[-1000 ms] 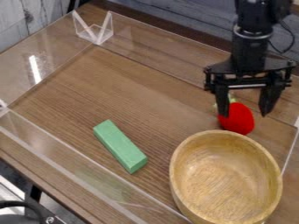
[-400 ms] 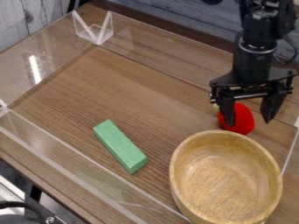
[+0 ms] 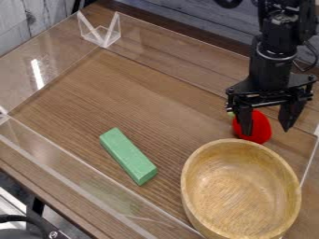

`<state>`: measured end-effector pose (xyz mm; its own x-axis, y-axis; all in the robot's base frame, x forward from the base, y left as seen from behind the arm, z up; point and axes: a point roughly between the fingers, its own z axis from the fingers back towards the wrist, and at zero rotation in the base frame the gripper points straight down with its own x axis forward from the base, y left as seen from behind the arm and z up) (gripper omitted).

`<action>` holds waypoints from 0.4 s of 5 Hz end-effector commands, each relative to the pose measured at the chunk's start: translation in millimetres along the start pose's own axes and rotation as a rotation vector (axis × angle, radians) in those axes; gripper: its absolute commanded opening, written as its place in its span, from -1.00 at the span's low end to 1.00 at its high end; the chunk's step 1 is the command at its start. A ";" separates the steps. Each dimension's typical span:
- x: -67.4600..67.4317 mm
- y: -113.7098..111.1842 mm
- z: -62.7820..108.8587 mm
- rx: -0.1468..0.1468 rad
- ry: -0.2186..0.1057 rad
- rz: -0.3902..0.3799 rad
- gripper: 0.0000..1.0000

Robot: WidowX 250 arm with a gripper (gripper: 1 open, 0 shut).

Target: Move the red fruit to the left

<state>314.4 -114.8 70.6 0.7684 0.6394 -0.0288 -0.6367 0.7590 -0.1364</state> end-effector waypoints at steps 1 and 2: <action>4.9 -10.3 13.9 -0.039 -0.041 -0.022 1.00; 6.6 -11.2 14.6 -0.040 -0.050 -0.026 1.00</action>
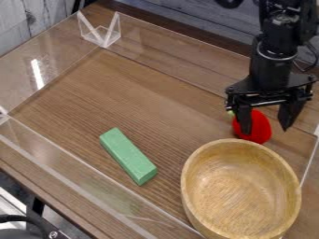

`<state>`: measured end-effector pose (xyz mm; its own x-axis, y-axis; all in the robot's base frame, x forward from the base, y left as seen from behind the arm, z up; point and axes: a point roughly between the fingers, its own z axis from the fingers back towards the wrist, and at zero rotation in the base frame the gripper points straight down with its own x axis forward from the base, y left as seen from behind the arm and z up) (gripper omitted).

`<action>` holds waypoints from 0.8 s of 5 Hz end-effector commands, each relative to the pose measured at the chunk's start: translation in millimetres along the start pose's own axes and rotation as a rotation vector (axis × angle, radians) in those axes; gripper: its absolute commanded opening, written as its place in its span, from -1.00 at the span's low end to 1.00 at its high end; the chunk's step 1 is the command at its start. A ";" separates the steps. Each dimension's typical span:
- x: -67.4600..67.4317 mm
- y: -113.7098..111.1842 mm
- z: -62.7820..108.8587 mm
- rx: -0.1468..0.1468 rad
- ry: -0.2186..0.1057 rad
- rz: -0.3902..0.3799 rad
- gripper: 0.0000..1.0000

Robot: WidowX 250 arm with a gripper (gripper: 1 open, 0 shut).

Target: Move the red fruit to the left

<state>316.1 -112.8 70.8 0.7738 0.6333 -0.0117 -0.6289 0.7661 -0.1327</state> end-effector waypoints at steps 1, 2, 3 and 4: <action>5.6 -12.4 15.2 -0.047 -0.043 -0.016 1.00; 6.3 -13.0 16.5 -0.051 -0.051 -0.014 1.00; 5.7 -13.1 17.5 -0.052 -0.058 -0.012 1.00; 4.5 -13.5 18.6 -0.052 -0.064 -0.010 1.00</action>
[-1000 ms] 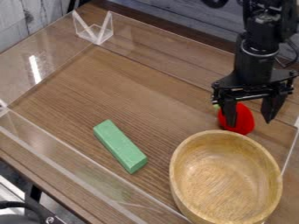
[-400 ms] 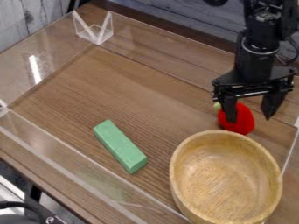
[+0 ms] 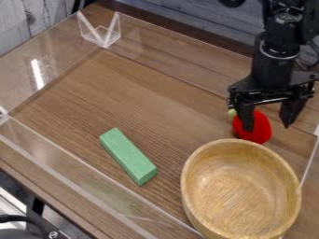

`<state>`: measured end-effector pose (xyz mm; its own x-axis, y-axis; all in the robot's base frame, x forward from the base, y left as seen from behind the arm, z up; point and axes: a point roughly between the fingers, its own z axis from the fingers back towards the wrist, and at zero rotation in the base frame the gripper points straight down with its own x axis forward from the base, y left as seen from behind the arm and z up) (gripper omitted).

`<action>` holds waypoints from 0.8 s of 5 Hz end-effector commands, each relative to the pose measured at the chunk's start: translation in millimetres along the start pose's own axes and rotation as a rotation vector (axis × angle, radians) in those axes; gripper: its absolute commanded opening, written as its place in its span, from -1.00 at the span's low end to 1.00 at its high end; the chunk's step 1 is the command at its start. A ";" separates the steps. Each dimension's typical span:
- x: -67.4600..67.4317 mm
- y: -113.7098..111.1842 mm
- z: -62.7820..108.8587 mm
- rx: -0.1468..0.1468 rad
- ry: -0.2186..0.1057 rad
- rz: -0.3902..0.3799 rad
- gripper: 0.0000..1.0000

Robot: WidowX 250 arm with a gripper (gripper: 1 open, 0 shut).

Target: Move the red fruit to the left

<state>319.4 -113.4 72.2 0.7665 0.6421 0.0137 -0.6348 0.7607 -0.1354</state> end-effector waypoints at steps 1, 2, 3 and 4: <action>0.7 -10.0 20.7 -0.048 -0.045 -0.027 1.00; -0.1 -8.8 24.1 -0.046 -0.056 -0.034 1.00; 2.7 -6.3 13.5 -0.030 -0.062 -0.018 1.00; 4.5 -4.4 4.1 -0.016 -0.066 -0.007 1.00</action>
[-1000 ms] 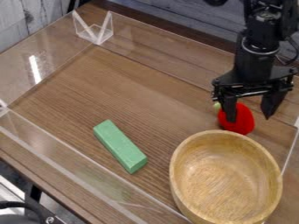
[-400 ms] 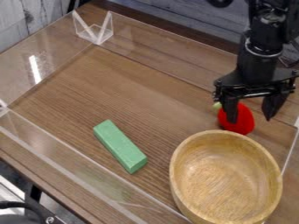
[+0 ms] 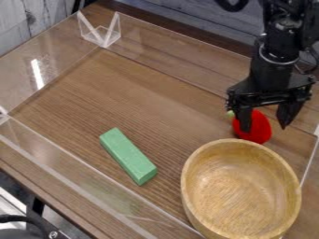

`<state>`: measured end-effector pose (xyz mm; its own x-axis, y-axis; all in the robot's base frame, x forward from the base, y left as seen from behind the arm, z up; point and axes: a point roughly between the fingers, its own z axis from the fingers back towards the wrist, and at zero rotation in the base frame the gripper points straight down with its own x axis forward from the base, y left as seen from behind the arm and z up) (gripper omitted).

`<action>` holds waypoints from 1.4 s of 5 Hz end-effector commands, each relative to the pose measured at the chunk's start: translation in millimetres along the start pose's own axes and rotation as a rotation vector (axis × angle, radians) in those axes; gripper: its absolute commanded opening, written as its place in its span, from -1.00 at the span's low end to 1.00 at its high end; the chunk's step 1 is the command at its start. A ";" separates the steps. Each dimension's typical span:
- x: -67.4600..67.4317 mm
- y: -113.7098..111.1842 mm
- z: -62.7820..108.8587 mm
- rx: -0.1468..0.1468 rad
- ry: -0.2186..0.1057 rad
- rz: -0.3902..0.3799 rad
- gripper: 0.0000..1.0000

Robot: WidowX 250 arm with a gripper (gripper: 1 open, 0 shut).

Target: Move the red fruit to the left

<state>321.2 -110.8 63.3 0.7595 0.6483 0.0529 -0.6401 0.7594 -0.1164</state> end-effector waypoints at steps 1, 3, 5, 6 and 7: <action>3.3 -5.3 6.1 -0.024 -0.030 -0.002 -1.00; 22.6 4.2 47.5 -0.091 -0.056 -0.001 -1.00; 72.4 40.1 81.9 -0.134 -0.110 0.043 -1.00; 73.7 39.1 83.7 -0.137 -0.116 0.056 -1.00; 62.1 32.3 79.6 -0.130 -0.113 0.054 -1.00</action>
<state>333.4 -41.9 113.9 0.7123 0.6955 0.0941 -0.6732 0.7150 -0.1886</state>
